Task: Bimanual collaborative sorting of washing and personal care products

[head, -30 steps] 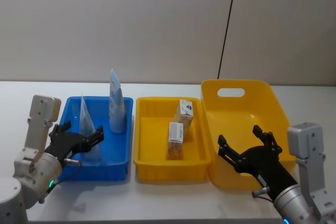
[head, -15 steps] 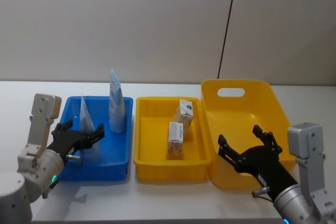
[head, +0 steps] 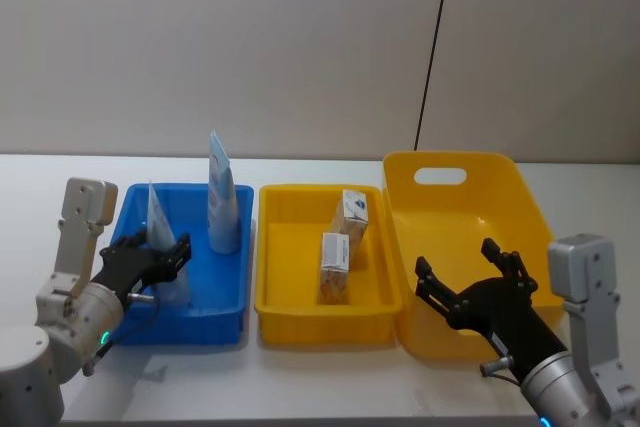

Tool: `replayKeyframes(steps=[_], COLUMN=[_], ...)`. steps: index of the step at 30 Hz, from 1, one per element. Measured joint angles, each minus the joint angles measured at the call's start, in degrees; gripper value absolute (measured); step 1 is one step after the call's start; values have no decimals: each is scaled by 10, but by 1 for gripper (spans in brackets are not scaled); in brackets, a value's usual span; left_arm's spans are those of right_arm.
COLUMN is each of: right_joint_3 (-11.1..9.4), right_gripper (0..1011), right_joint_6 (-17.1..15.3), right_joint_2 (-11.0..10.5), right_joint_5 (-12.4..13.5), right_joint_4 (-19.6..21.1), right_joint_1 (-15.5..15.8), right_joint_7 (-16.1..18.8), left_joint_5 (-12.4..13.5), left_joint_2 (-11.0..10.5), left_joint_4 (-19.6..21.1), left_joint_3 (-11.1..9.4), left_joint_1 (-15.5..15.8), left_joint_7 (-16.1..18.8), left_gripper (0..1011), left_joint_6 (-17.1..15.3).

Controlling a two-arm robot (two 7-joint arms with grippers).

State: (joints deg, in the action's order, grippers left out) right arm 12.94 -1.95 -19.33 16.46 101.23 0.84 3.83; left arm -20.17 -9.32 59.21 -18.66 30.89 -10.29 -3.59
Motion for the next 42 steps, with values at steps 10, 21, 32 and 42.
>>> replayKeyframes(steps=[10,21,32,42], right_joint_3=[0,0,0,0], right_gripper=[1003,1003,1003,1003], right_joint_6=[0,0,0,0], right_joint_2=[0,0,0,0], right_joint_5=[0,0,0,0], right_joint_4=[0,0,0,0], right_joint_1=[0,0,0,0], right_joint_7=[0,0,0,0], left_joint_5=[0,4,4,-15], left_joint_2=[1,-3,-15,-20], left_joint_4=[-6,10,53,90], left_joint_3=[1,1,2,-2], left_joint_1=[3,0,1,13], left_joint_7=[-2,-17,-55,-110], left_gripper=[411,322,287,280], left_joint_6=[2,18,45,51])
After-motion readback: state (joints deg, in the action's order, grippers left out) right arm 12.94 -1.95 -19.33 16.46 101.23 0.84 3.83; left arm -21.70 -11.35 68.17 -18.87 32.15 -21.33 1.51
